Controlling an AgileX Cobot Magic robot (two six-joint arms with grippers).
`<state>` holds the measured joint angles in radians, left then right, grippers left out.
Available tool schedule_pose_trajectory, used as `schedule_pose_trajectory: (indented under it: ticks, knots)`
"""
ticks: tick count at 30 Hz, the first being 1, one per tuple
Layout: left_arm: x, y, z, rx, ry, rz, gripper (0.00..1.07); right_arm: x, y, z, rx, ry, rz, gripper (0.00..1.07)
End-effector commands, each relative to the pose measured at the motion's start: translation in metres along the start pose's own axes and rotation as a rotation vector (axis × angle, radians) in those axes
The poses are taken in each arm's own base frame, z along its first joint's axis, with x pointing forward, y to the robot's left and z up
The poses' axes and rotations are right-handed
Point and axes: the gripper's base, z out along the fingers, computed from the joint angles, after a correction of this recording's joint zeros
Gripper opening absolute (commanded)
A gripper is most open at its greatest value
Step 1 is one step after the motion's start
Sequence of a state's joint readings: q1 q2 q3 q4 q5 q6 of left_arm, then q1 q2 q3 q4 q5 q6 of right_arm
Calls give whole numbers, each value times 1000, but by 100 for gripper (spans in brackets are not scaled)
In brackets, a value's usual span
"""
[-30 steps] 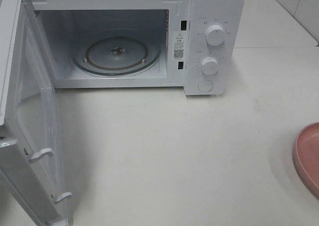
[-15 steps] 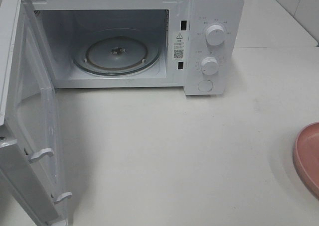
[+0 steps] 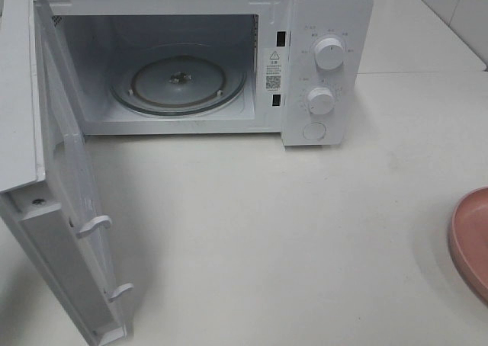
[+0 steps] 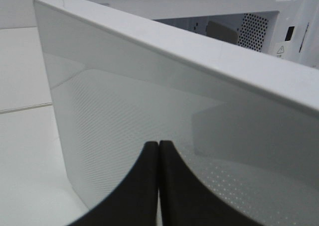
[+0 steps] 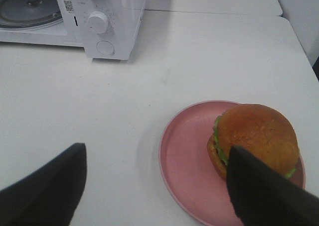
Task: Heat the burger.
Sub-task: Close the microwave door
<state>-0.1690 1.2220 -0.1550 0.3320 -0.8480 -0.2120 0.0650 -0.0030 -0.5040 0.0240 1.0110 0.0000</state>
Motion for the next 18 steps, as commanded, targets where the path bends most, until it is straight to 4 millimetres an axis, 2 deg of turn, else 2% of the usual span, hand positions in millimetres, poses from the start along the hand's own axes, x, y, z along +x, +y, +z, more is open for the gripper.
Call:
schedule_pose_trajectory:
  ticks: [1,5,6,10,14,18]
  knots:
    - [1,-2,9,33,-26,-34,0,1,0,-3,5,-40,-6,75]
    - [2,-2,21,52,-9,-63,0,1,0,-3,5,-40,-6,75]
    - [0,-6,29,78,-9,-55,0,1,0,-3,5,-40,-6,75]
    - [-3,-14,40,114,-11,-36,0,1,0,-3,5,-40,-6,75]
    - [-5,-23,59,120,-11,-78,0,1,0,-3,5,-40,-6,75]
    - [-6,-31,69,122,-13,-100,0,1,0,-3,5,-40,-6,75]
